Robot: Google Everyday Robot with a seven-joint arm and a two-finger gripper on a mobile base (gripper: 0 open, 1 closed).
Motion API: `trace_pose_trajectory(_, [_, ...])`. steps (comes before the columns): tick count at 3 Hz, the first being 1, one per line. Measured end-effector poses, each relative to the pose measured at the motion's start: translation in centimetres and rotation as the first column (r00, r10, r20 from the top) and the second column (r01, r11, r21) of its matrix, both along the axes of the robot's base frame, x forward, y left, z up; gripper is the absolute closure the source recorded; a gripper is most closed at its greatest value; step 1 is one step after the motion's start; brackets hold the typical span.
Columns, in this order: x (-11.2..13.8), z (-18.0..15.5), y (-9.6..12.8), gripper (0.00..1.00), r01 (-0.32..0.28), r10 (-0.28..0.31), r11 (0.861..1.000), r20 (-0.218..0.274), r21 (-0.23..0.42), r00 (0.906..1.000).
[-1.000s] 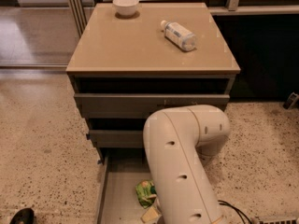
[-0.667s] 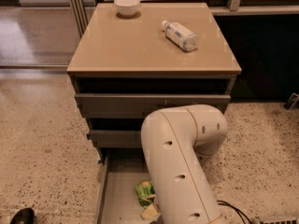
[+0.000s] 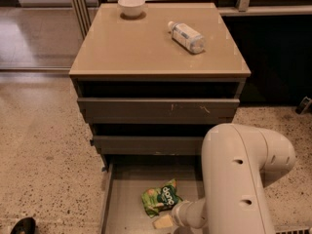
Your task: Pick green rice chip bag from bottom drawer and place on counter
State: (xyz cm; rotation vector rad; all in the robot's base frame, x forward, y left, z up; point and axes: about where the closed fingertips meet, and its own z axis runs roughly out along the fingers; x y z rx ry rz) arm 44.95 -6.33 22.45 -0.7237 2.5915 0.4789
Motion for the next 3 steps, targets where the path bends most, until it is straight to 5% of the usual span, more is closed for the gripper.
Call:
trace_pose_trajectory(1, [0.0, 0.0, 0.0, 0.00, -0.001, 0.001, 1.000, 0.000, 0.000, 1.0000])
trace_pose_trajectory(3, [2.0, -3.7, 0.1, 0.00, 0.145, -0.145, 0.988, -0.014, 0.044, 0.9894])
